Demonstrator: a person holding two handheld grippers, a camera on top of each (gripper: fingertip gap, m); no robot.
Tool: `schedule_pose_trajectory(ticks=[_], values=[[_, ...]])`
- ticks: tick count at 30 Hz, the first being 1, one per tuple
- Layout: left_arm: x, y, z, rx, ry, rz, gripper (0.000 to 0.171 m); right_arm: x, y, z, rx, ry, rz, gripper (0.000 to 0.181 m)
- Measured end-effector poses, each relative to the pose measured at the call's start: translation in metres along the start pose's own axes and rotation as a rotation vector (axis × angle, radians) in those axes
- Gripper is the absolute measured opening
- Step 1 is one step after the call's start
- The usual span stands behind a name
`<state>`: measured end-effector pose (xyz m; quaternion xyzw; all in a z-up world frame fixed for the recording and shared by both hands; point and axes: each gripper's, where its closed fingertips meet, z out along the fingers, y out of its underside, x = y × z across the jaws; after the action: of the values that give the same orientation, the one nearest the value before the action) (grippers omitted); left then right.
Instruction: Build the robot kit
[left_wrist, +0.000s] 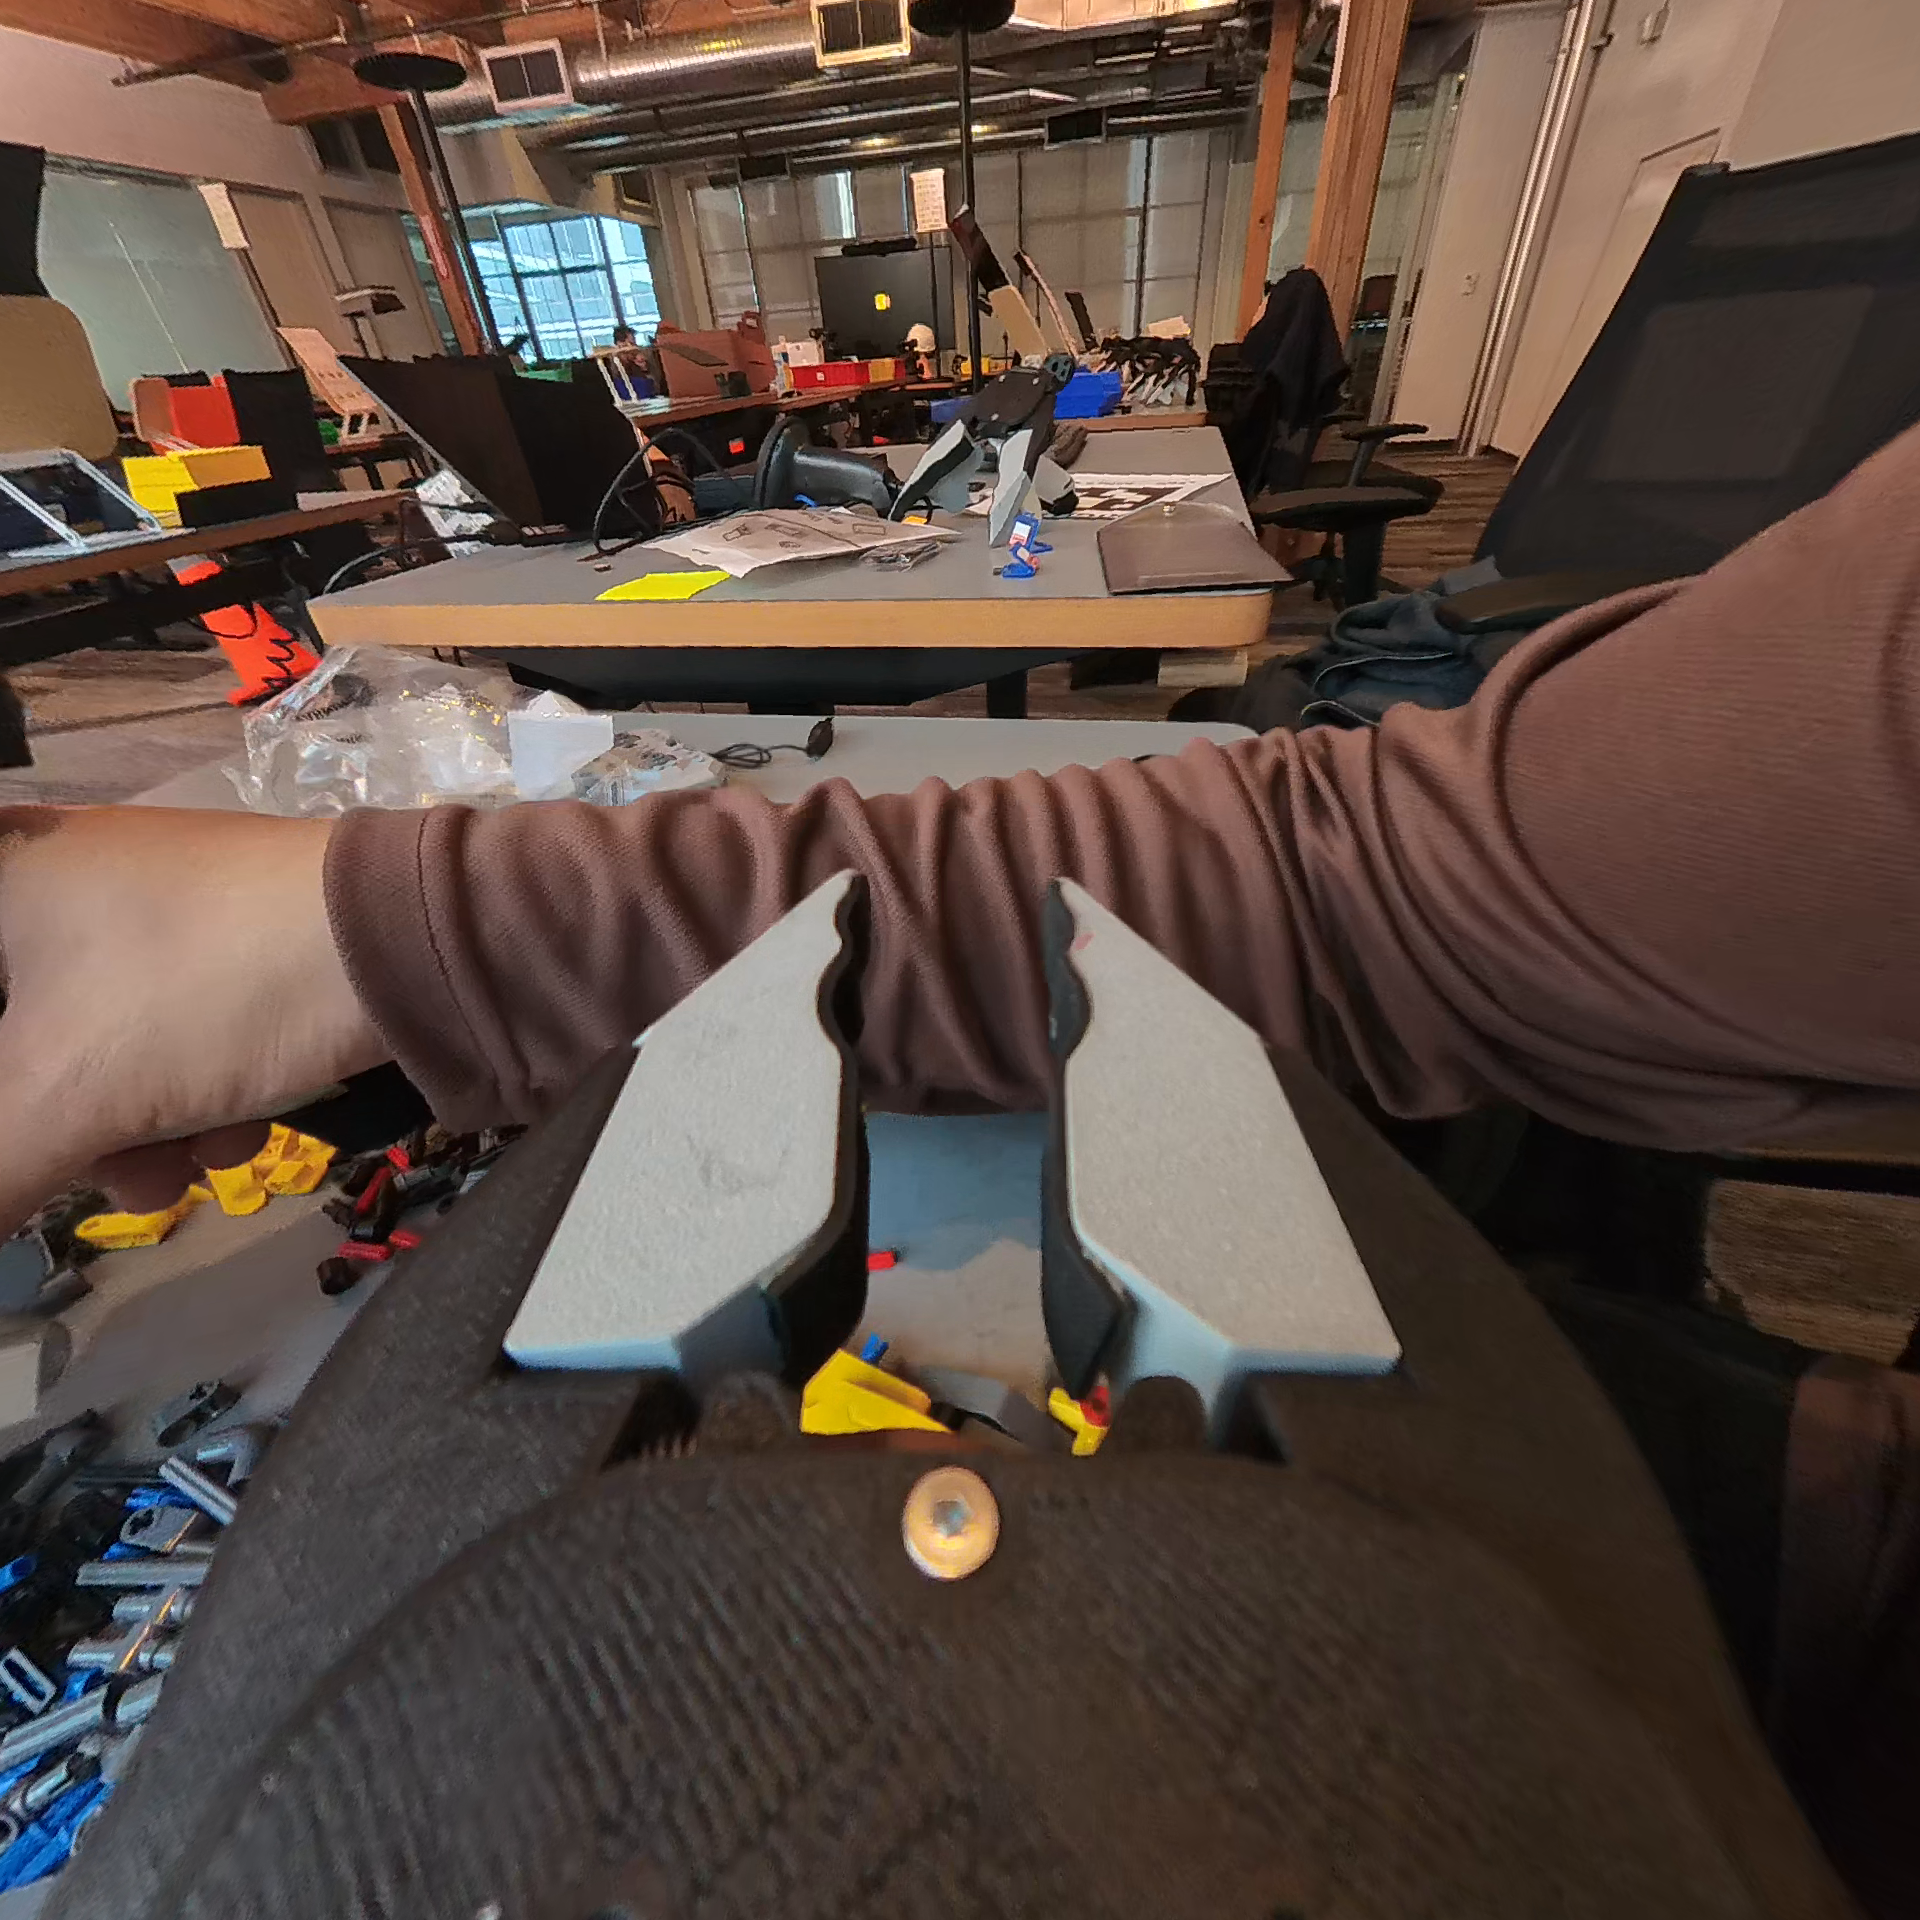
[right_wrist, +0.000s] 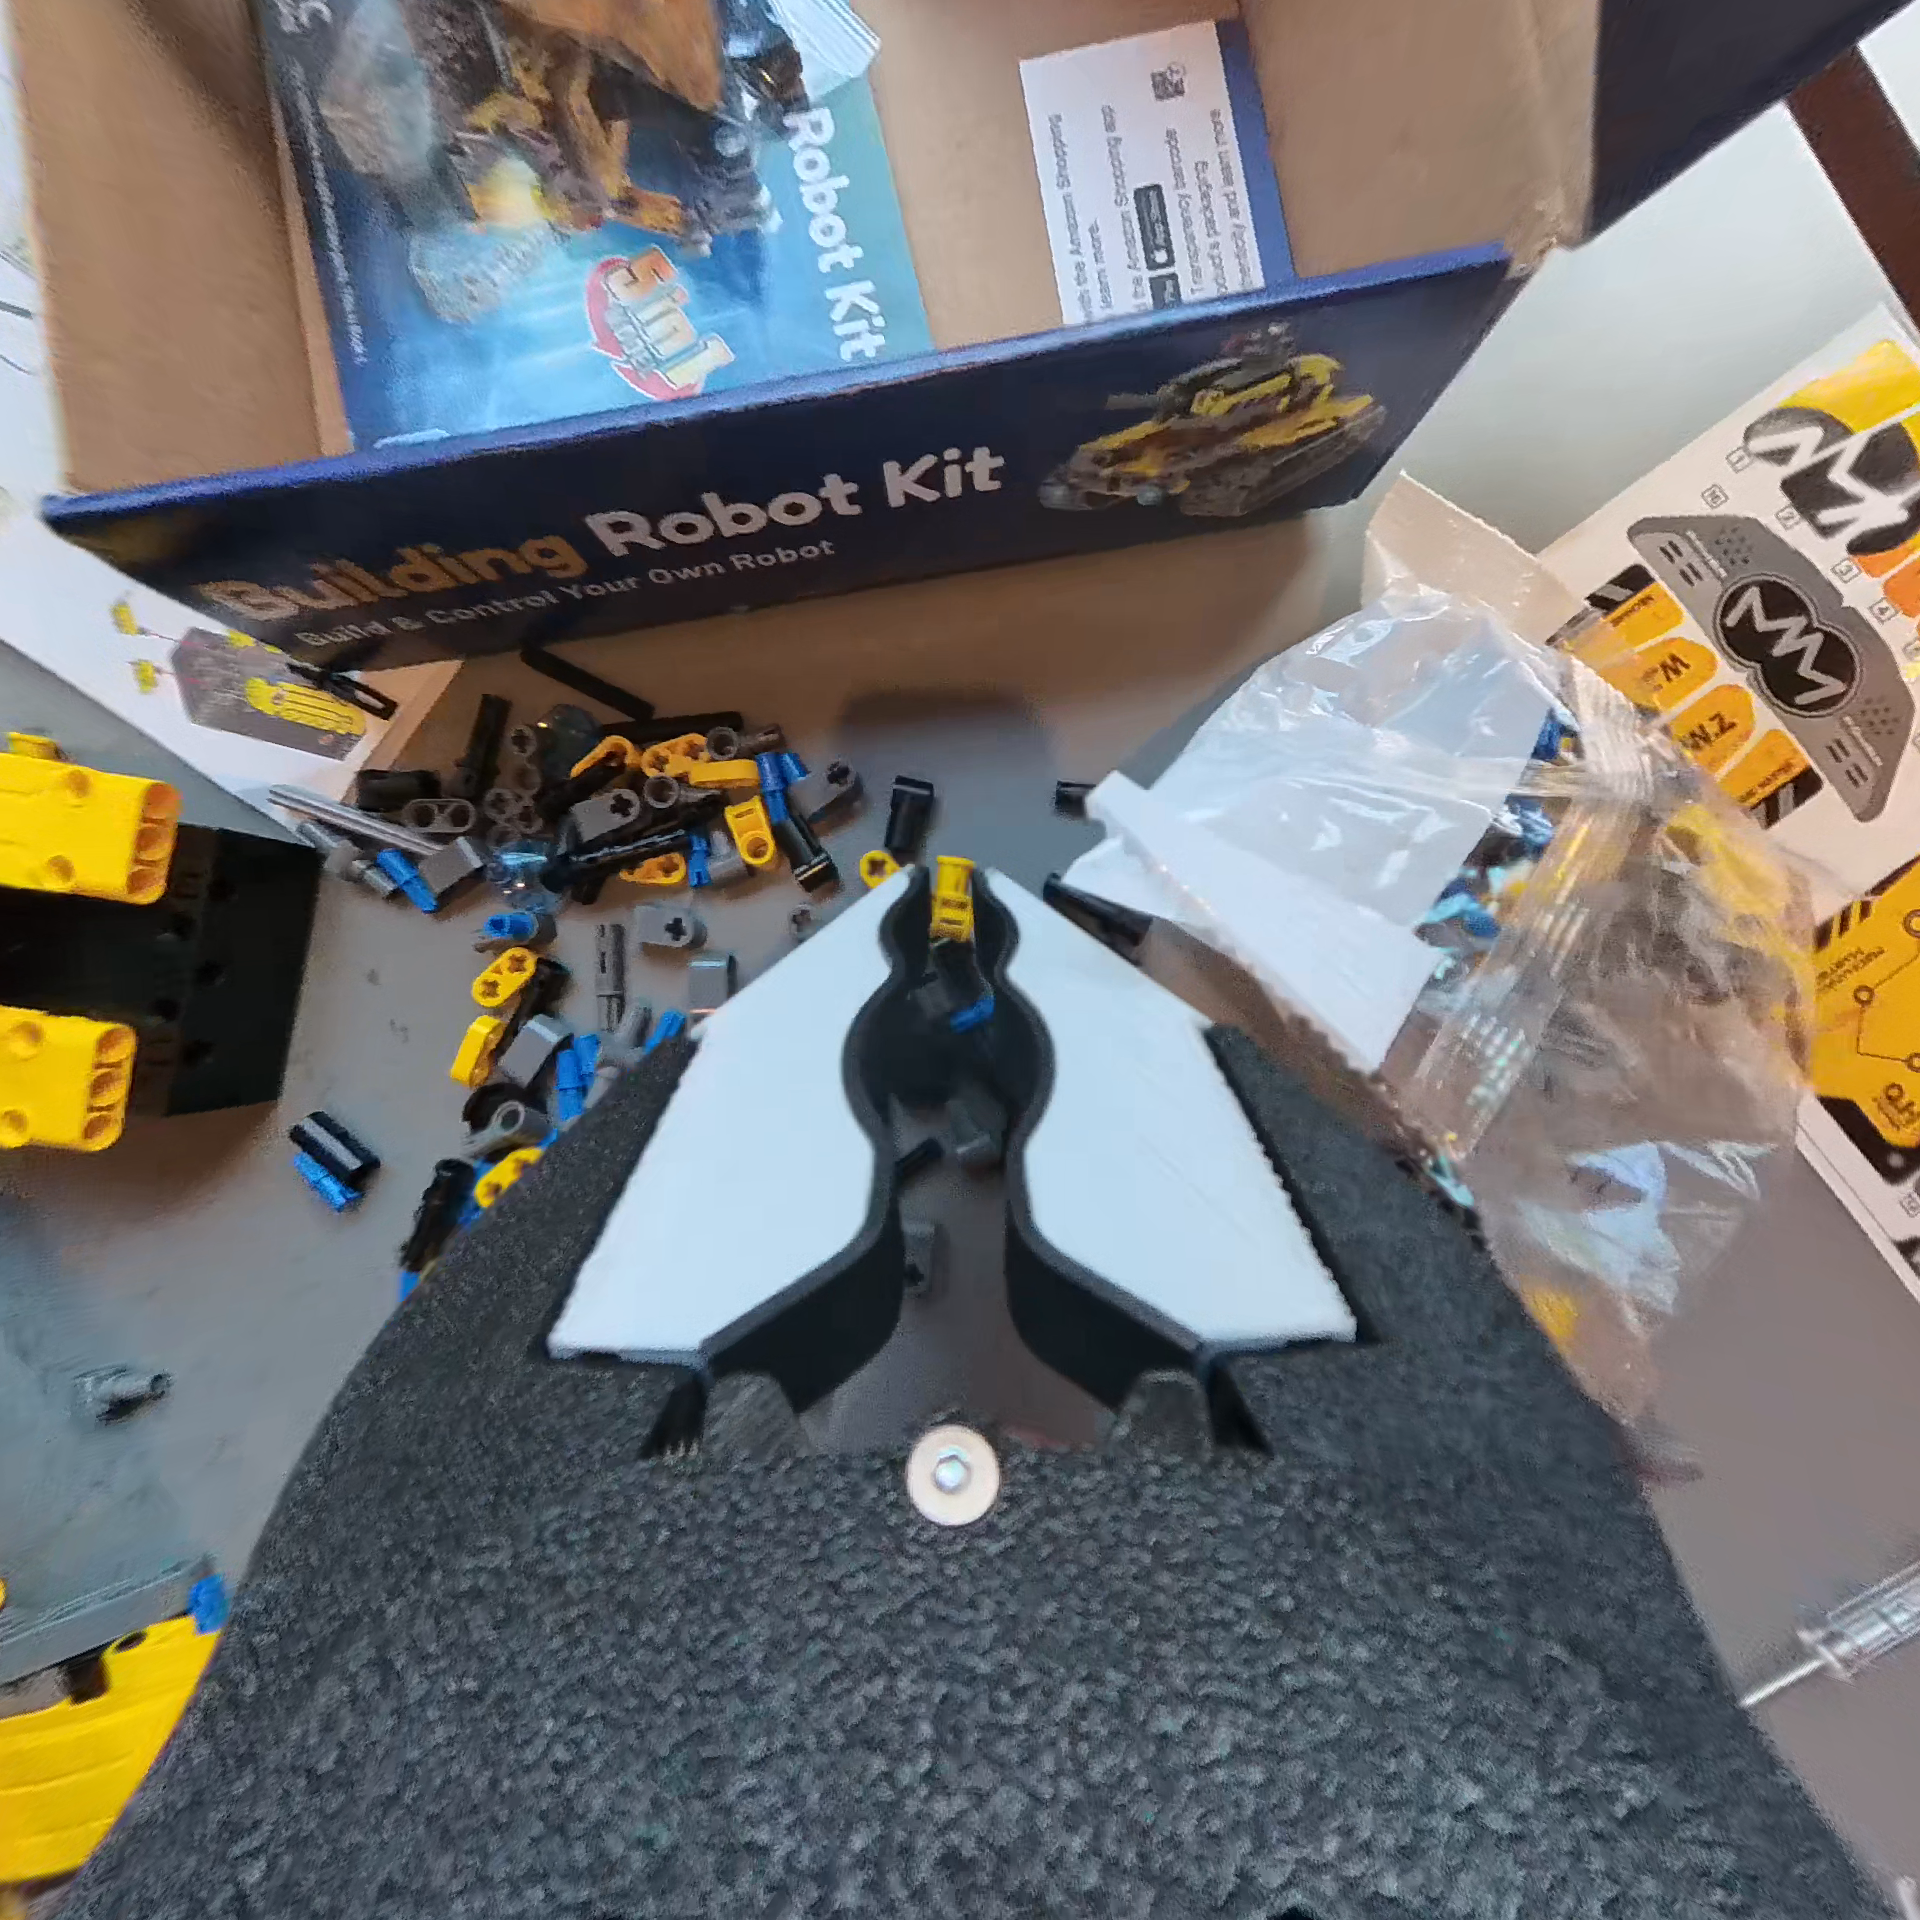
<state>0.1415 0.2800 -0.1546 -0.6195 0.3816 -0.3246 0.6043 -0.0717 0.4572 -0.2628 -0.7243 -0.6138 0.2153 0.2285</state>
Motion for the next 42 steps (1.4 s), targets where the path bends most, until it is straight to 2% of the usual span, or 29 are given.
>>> schedule_pose_trajectory(ticks=[4,8,14,22,25,28,34,39,42], values=[[0.015,0.003,0.004,-0.013,-0.012,0.102,0.027,-0.011,0.000,-0.016,0.039,-0.010,-0.013,0.007],[0.041,0.004,0.006,-0.005,-0.002,0.297,0.026,-0.019,0.004,-0.030,0.055,0.007,-0.034,0.006],[0.058,0.005,0.008,0.025,-0.020,0.466,0.006,-0.050,0.012,-0.060,0.100,-0.060,-0.020,0.006],[0.053,0.013,0.011,-0.010,-0.023,0.468,0.010,-0.066,0.045,-0.079,0.185,-0.136,0.127,0.007],[0.051,0.015,0.012,-0.018,-0.022,0.467,0.010,-0.069,0.056,-0.084,0.183,-0.136,0.133,0.007],[0.056,0.016,0.011,-0.015,-0.001,0.457,0.014,-0.078,0.078,-0.082,0.089,-0.136,0.113,0.007],[0.064,0.010,0.009,0.024,0.015,0.498,0.009,-0.091,0.125,-0.064,-0.125,-0.075,0.010,0.009],[0.063,0.005,0.009,0.042,-0.003,0.484,0.000,-0.089,0.125,-0.068,-0.130,-0.036,-0.019,0.015],[0.070,-0.001,0.007,0.071,0.024,0.438,0.000,-0.104,0.106,-0.078,-0.052,-0.083,-0.052,0.015]])
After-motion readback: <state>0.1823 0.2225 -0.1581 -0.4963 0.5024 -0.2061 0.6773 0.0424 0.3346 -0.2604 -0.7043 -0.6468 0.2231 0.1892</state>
